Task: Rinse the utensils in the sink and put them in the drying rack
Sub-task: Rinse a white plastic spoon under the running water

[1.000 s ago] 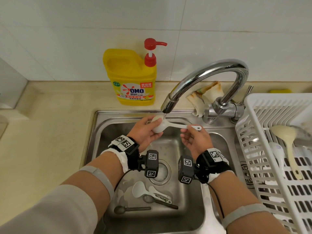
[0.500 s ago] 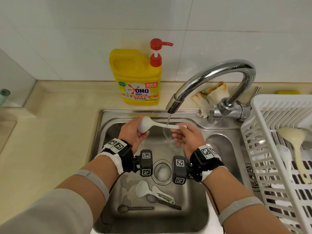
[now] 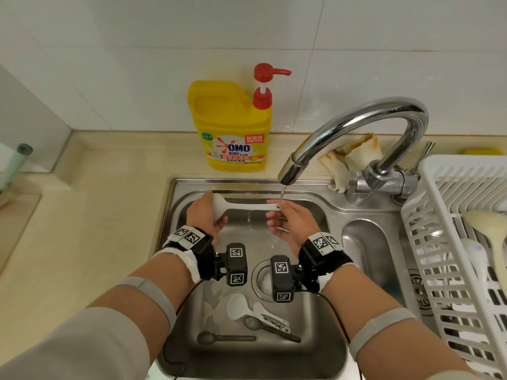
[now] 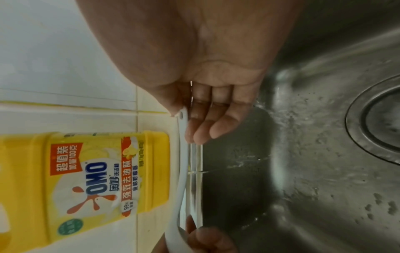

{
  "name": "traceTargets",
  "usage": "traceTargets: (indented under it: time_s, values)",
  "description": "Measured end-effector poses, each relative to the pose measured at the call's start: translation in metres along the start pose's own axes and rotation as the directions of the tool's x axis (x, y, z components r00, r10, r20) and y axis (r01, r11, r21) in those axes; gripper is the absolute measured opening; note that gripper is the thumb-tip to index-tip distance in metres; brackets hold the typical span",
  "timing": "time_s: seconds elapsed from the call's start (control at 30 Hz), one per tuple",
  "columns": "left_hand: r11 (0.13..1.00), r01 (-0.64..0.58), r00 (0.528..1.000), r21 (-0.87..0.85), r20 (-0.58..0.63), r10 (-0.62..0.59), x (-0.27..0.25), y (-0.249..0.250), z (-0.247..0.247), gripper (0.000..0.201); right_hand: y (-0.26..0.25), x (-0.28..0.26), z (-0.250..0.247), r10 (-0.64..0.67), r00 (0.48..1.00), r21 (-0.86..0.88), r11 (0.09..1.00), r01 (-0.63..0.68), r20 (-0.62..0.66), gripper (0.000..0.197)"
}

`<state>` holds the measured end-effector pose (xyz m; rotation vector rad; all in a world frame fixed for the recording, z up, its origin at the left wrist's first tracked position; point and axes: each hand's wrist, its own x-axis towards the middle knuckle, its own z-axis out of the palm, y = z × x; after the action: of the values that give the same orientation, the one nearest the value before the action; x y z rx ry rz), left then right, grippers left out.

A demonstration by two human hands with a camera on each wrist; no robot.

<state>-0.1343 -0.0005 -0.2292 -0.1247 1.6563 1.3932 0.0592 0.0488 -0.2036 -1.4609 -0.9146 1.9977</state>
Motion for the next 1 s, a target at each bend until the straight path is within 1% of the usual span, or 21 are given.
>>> traceTargets:
  time_s: [0.03,0.1,0.13,0.23,0.33,0.47,0.6,0.73,0.83,0.9,1.0]
  values:
    - [1.000,-0.002,1.000,0.007,0.000,0.002,0.000,-0.001,-0.001,0.028,-0.001,0.001,0.001,-0.008,1.000,0.002,1.000,0.008,0.000,0.027]
    - [0.999,0.035,0.999,0.024,0.024,-0.035,-0.001,-0.002,0.000,0.028,-0.001,0.002,0.001,-0.037,0.999,0.007,0.999,0.037,-0.010,0.025]
    - [0.998,0.052,0.997,0.043,0.048,-0.054,-0.003,-0.003,0.000,0.027,-0.001,0.003,0.000,-0.050,0.999,0.015,0.999,0.050,-0.018,0.024]
    - [0.994,0.055,0.988,0.092,0.136,-0.068,-0.007,-0.008,0.004,0.027,-0.004,0.002,-0.008,-0.051,0.998,0.066,0.996,0.053,-0.031,0.022]
    - [0.994,0.069,0.971,0.083,0.221,-0.085,-0.010,-0.015,0.012,0.027,-0.009,-0.003,-0.019,-0.070,0.996,0.104,0.992,0.075,-0.055,0.022]
    - [0.990,0.136,0.940,0.031,0.312,-0.139,-0.016,-0.020,0.027,0.030,-0.015,-0.007,-0.033,-0.140,0.983,0.092,0.984,0.151,-0.117,0.021]
    - [0.983,0.182,0.916,0.015,0.361,-0.175,-0.021,-0.025,0.038,0.038,-0.019,-0.012,-0.044,-0.209,0.960,0.046,0.974,0.221,-0.185,0.023]
    - [0.977,0.210,0.888,0.038,0.411,-0.207,-0.025,-0.031,0.048,0.037,-0.024,-0.019,-0.055,-0.270,0.935,0.006,0.960,0.278,-0.230,0.022]
    - [0.973,0.222,0.881,0.060,0.415,-0.226,-0.026,-0.033,0.057,0.037,-0.026,-0.024,-0.062,-0.284,0.929,-0.008,0.957,0.291,-0.238,0.020]
    - [0.975,0.207,0.887,0.079,0.406,-0.222,-0.027,-0.033,0.062,0.034,-0.028,-0.027,-0.065,-0.288,0.926,-0.007,0.955,0.296,-0.245,0.020]
    - [0.980,0.174,0.884,0.099,0.422,-0.200,-0.028,-0.033,0.065,0.019,-0.028,-0.030,-0.068,-0.311,0.921,-0.009,0.948,0.318,-0.233,0.022]
